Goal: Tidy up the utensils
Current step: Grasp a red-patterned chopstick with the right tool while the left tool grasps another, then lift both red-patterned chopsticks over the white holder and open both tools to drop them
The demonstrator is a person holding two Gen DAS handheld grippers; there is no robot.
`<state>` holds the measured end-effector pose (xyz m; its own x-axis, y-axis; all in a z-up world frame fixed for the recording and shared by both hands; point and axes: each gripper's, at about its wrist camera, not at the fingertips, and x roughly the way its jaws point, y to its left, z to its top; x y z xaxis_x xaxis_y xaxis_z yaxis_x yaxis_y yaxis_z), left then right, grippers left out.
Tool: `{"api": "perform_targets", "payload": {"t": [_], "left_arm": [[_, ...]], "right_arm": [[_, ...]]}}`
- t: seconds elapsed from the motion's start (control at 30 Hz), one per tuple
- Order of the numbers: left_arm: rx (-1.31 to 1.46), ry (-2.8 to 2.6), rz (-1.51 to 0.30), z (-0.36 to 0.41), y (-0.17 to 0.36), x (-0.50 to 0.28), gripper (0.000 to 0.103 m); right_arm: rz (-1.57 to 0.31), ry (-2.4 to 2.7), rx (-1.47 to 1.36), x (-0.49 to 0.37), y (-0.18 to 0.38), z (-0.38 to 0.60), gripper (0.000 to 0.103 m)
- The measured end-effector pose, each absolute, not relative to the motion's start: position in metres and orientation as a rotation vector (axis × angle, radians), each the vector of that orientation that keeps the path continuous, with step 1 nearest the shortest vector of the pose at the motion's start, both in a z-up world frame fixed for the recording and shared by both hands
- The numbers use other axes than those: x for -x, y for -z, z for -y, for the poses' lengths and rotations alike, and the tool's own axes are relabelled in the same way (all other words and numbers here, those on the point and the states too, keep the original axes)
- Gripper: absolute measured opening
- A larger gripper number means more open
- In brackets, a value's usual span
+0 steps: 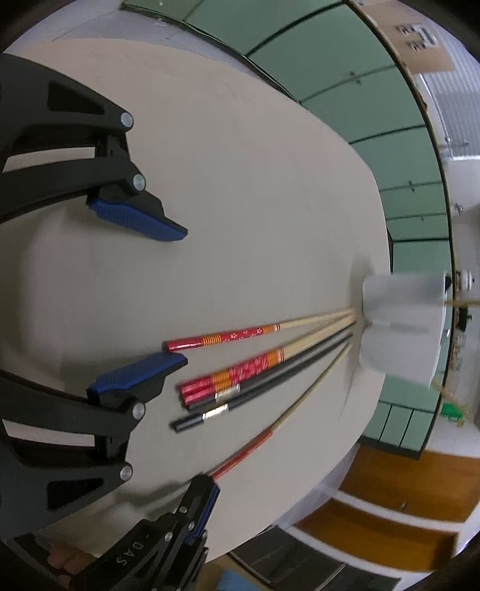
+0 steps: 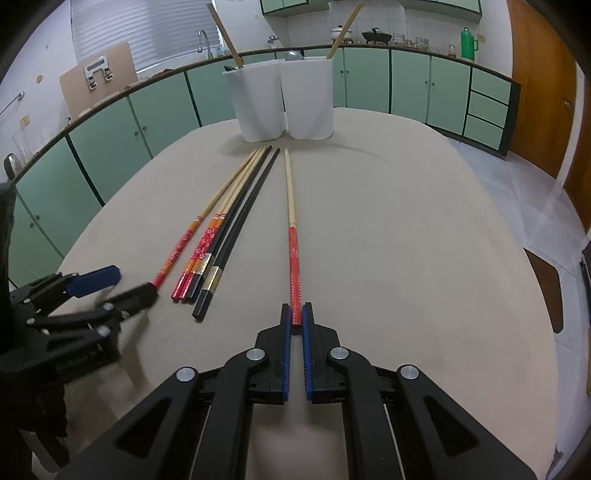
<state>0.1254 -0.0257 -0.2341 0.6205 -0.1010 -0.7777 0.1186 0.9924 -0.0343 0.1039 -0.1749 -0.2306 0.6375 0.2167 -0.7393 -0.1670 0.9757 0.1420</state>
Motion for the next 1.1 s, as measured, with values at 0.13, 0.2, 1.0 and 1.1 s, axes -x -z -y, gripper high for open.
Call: {"api": "perform_targets", "payload": {"t": [0.13,0.2,1.0,1.1], "left_arm": [[-0.011,0.128,-0.890,0.023,0.232,-0.124,0.060],[-0.008,0.132,-0.891,0.025,0.233,-0.126,0.059],[-0.019,0.152,-0.849,0.039,0.219,-0.119,0.005],[-0.028,0.151,-0.810,0.037,0.204,-0.113,0.005]], "right_arm": [[-0.855,-0.225,-0.058,-0.104,0.231,0.173,0.007],[-0.855,-0.227,-0.056,-0.104,0.231,0.173,0.007],[-0.806,-0.252,-0.074,-0.100,0.215,0.179,0.006],[-0.775,-0.261,-0.088,-0.099,0.201,0.184,0.006]]}}
